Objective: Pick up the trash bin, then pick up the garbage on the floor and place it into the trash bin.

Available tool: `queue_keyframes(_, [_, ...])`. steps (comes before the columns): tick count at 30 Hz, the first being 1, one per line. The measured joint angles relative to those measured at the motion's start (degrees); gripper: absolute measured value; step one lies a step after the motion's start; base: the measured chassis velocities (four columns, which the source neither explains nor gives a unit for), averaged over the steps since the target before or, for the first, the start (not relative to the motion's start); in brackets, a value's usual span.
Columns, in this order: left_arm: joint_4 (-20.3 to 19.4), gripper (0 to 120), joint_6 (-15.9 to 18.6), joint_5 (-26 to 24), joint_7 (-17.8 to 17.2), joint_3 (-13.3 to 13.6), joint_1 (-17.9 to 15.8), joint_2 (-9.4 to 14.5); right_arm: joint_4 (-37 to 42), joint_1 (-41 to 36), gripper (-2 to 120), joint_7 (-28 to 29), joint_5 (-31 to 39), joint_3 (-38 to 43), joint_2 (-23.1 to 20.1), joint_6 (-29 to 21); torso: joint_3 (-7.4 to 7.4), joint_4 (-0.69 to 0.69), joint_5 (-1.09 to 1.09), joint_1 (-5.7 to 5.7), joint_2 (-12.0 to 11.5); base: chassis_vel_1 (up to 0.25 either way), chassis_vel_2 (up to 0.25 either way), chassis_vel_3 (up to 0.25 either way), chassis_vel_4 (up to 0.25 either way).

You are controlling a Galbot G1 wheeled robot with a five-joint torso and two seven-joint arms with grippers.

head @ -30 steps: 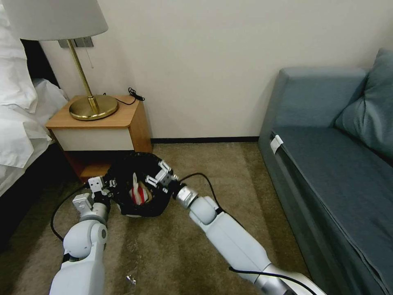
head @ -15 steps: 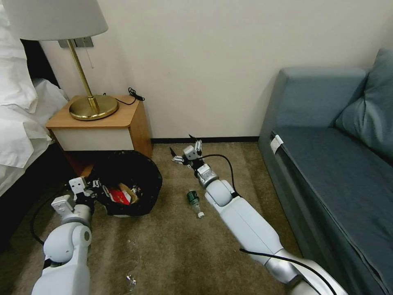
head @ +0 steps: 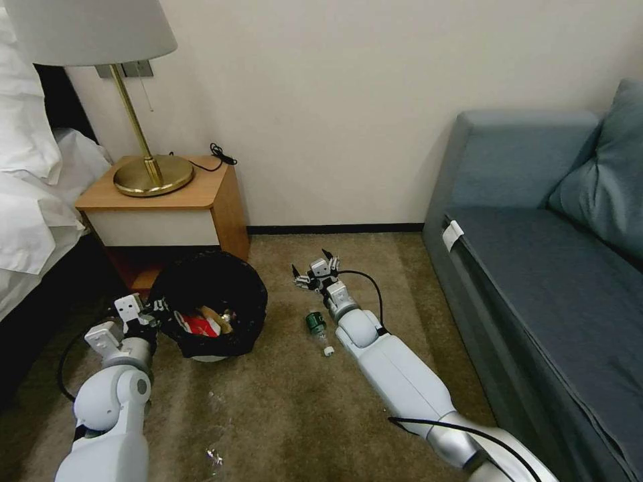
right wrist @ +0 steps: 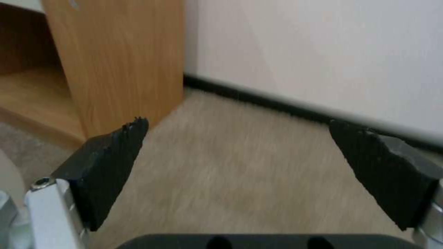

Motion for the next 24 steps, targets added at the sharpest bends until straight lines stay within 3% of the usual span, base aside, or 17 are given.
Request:
queue_keyframes(12, [0.04,4,0.85,-0.68,0.12,-0.56,-0.74,0.74,-2.32,-1.28,100,-1.67,-1.40,2.05,0.94,0.31,0.00,0.00,0.00,0.00,0.00,0.000,0.000,0.000,0.000])
queue_keyframes(21, [0.56,4,0.71,-0.29,0.31,0.14,-1.07,0.23,-7.04,-2.51,100,-5.28,-1.07,3.57,3.45,-3.95,0.00,0.00,-0.01,0.00,0.00,0.000,0.000,0.000,0.000])
queue_keyframes(24, [0.56,4,0.49,0.01,0.41,0.15,-0.96,0.19,-9.42,-2.50,100,-6.15,-0.56,4.08,4.13,-7.57,0.00,0.01,0.00,0.00,0.00,0.000,0.000,0.000,0.000])
